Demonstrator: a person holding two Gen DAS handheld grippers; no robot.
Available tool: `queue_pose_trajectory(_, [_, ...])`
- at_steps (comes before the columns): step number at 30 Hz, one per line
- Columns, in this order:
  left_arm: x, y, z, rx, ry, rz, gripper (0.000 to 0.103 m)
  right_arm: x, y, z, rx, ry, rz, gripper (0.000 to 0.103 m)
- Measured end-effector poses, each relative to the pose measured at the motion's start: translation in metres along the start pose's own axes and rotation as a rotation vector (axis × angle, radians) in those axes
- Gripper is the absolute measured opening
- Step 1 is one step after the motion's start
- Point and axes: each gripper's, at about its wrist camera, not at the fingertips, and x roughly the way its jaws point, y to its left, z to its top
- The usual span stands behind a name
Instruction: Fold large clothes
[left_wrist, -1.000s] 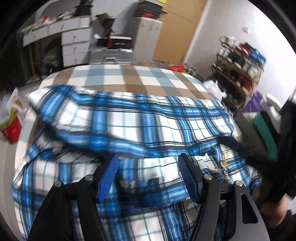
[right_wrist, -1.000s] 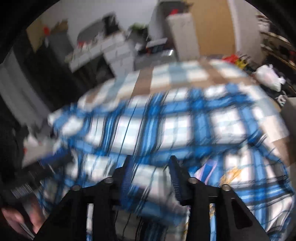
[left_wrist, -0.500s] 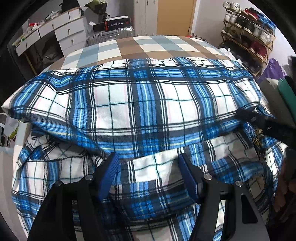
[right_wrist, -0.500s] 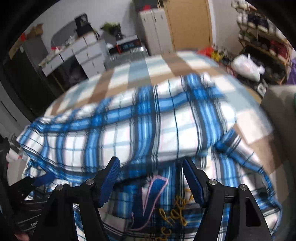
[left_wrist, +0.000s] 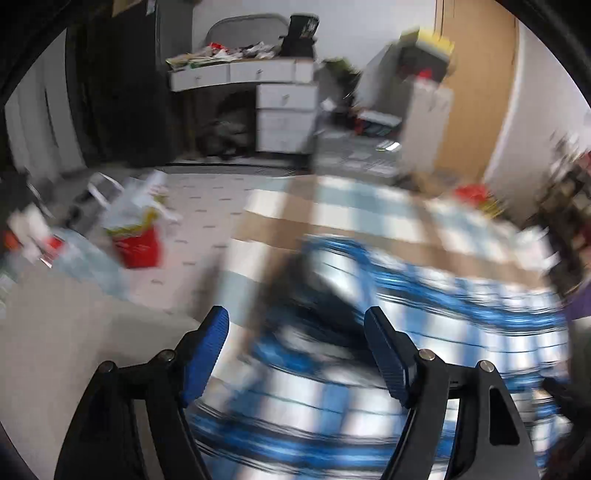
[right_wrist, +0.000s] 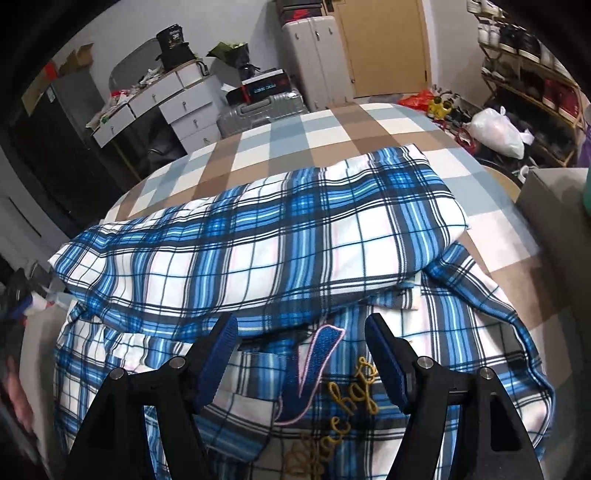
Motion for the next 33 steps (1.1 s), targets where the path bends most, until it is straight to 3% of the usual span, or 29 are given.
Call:
queue_pose_trajectory(2, [0.01,-0.007,0.013,0.134,-0.006,0.087,0.072,-0.003,0.004,0.001,-0.005,0.016,0.01,0.072])
queue_pose_trajectory(4, [0.02,-0.03,0.021,0.372,-0.027,0.207,0.072,0.001,0.006,0.003,-0.015,0.028,0.017,0.072])
queue_pose_trajectory(6, [0.029,-0.04,0.026,0.449,0.017,0.154,0.072,0.002,0.008,0.005,-0.029,0.036,0.012,0.072])
queue_pose_trajectory(10, [0.044,-0.048,0.054,0.388,0.057,0.062,0.072,0.005,0.007,0.006,-0.019,0.055,0.026,0.072])
queue_pose_trajectory(14, [0.061,-0.068,0.063,0.373,0.067,-0.005,0.072,0.002,0.009,0.01,-0.029,0.05,0.029,0.072])
queue_pose_trajectory(17, [0.076,-0.069,0.045,0.342,0.156,-0.186,0.072,0.003,0.013,0.01,-0.051,0.051,0.025,0.072])
queue_pose_trajectory(19, [0.096,-0.077,0.031,0.352,0.238,-0.248,0.072,0.006,0.014,0.01,-0.059,0.057,0.025,0.072])
queue_pose_trajectory(22, [0.119,-0.076,0.006,0.369,0.336,-0.295,0.072,0.01,0.015,0.01,-0.057,0.075,0.034,0.072])
queue_pose_trajectory(26, [0.12,-0.061,0.005,0.262,0.374,-0.355,0.072,0.011,0.02,0.008,-0.054,0.098,0.066,0.072])
queue_pose_trajectory(29, [0.11,-0.068,0.011,0.328,0.447,-0.334,0.072,0.007,0.025,0.007,-0.079,0.083,0.061,0.072])
queue_pose_trajectory(30, [0.101,-0.07,0.017,0.356,0.43,-0.323,0.072,0.006,0.025,0.007,-0.081,0.079,0.061,0.072])
queue_pose_trajectory(33, [0.063,-0.069,0.045,0.36,0.275,-0.308,0.072,0.002,0.019,0.011,-0.061,0.066,0.069,0.072])
